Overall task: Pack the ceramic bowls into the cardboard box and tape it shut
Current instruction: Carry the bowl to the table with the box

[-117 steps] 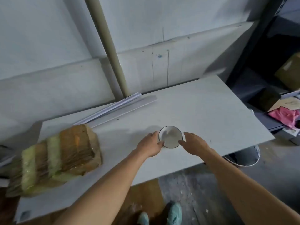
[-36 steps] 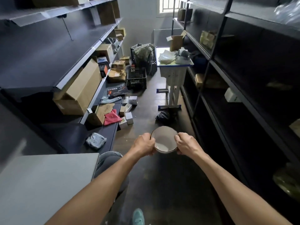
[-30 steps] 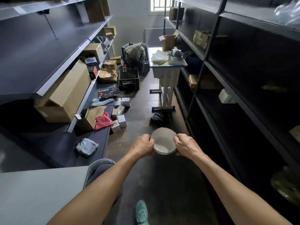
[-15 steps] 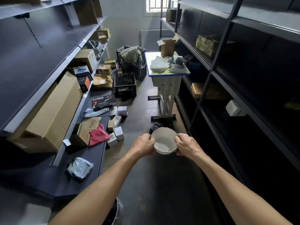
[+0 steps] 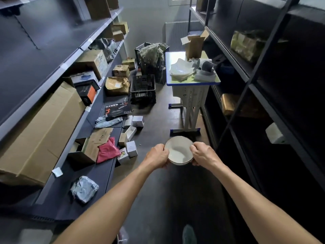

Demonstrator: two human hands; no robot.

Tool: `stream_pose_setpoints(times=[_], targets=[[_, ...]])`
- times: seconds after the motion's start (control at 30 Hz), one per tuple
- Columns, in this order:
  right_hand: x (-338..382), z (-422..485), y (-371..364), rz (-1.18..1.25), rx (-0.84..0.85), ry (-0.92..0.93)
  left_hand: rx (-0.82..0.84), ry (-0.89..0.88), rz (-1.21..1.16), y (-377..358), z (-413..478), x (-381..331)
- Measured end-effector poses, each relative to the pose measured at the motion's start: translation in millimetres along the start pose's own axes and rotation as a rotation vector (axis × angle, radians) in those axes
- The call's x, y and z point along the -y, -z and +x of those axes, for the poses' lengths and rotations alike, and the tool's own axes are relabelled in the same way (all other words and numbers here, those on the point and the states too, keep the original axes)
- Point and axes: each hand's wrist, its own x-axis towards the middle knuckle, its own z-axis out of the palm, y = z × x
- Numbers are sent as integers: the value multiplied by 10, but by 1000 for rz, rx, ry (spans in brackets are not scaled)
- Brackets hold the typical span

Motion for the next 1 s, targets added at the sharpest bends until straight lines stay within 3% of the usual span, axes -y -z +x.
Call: stream_pose_setpoints(times=[0.27,0.57,1.0], targets=[[276,918,427,-33,53,67,-73,61,-59,191,698,-442],[802,1955,400,-180,49,128,-93,61,-85,768,1643,-508],[1680,3509,441,-123,5,49,-39,-18,-113,1903,3197,-813]])
